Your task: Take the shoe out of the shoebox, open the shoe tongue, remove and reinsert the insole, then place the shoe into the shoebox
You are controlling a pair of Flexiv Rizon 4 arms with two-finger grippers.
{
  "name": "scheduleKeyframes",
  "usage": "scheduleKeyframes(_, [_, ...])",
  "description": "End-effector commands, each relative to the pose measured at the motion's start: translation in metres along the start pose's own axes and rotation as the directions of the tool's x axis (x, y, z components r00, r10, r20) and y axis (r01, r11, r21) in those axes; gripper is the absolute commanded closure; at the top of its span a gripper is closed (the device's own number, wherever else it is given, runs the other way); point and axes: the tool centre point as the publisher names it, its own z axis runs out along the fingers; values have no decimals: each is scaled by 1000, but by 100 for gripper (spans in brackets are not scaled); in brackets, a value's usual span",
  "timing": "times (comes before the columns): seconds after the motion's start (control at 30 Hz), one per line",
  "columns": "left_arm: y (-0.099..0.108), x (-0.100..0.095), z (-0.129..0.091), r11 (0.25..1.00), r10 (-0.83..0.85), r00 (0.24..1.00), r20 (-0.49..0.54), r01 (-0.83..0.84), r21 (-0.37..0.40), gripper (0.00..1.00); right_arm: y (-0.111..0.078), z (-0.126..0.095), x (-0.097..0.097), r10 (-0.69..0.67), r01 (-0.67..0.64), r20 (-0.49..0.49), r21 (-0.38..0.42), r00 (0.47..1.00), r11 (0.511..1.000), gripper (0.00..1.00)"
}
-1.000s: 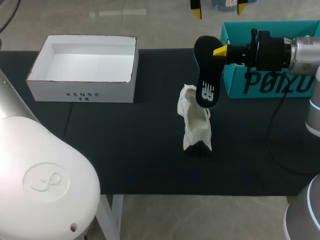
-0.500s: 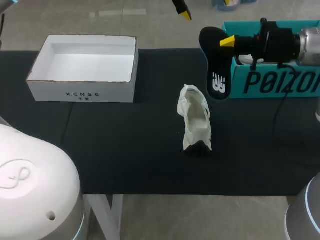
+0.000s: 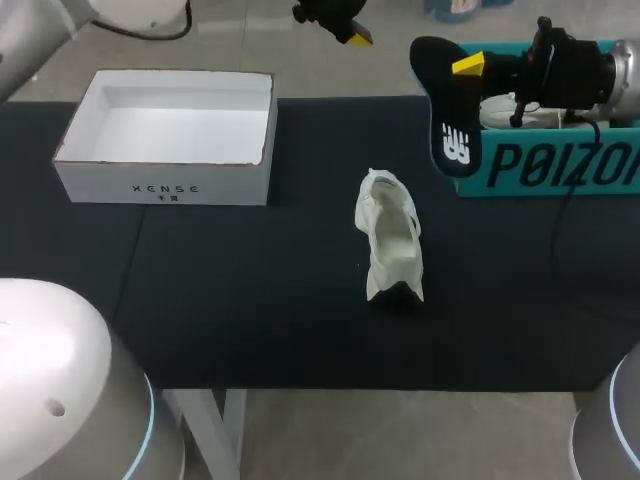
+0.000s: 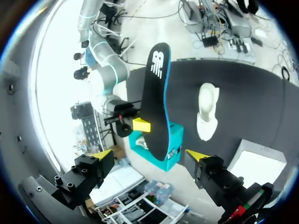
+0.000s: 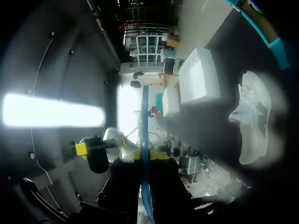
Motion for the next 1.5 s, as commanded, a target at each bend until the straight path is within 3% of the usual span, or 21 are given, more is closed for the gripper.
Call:
scheduleKeyframes(0.03, [-9, 4, 4, 996, -16, 765, 643, 66, -53, 0, -1, 0, 6, 8, -7, -34, 20, 999, 1000, 100])
scheduleKeyframes(0.47, [-15, -8, 15, 993, -94, 647, 757, 113, 26, 0, -1, -2, 31, -1, 2, -54, 25, 999, 1000, 100])
scheduleKeyframes(0.87, [-21, 1, 35, 992, -120, 666, 737, 106, 65, 7, 0, 1, 32, 0, 1, -23, 29, 1000, 1000, 100])
scheduleKeyframes(0.93, [-20, 0, 39, 991, -134, 659, 740, 111, 80, 22, 0, 3, 31, -9, 9, -4, 25, 1000, 1000, 100])
scheduleKeyframes(1.0, [-20, -1, 42, 989, -148, 653, 743, 117, 95, 29, -1, 6, 30, -14, 14, 8, 31, 1000, 999, 100])
scheduleKeyframes(1.07, [-20, -2, 45, 987, -161, 648, 744, 119, 110, 47, -3, 9, 28, -17, 16, 20, 39, 1000, 999, 100])
scheduleKeyframes(1.3, [-24, -3, 55, 983, -181, 654, 735, 113, 142, 54, -9, 15, 28, -14, 13, 26, 62, 1000, 998, 100])
scheduleKeyframes(1.5, [-27, 1, 59, 983, -184, 663, 726, 111, 148, 75, -11, 17, 27, -16, 14, 31, 65, 999, 998, 100])
